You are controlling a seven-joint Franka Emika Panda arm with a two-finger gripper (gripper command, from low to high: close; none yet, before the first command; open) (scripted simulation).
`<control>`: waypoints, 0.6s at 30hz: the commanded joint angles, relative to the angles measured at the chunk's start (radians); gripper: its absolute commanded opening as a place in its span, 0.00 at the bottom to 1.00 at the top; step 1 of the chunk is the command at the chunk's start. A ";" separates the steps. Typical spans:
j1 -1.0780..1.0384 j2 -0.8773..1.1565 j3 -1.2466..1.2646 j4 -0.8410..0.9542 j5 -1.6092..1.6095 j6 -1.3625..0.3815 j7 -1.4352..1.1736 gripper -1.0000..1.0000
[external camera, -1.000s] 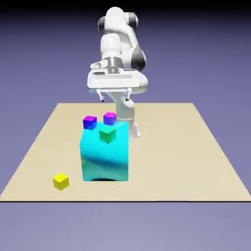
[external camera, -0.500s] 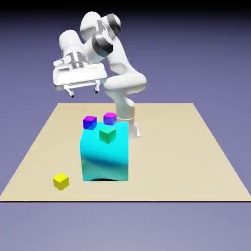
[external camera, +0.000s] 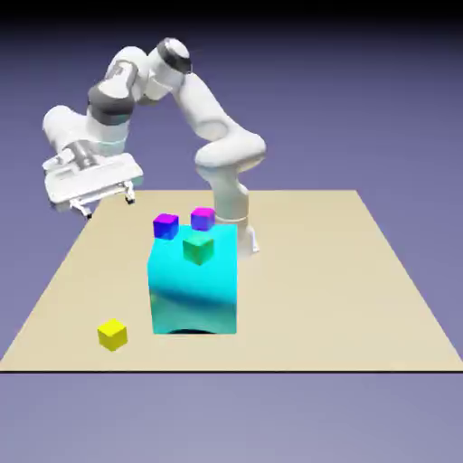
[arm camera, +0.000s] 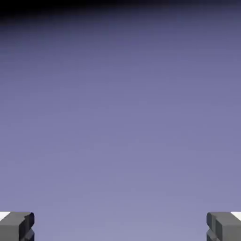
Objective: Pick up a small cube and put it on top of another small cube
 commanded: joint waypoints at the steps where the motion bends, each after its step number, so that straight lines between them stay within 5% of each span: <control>1: 0.022 -0.007 -0.036 0.013 0.010 -0.015 -0.036 0.50; 18: 0.387 -0.121 -0.652 0.236 0.174 -0.264 -0.654 0.50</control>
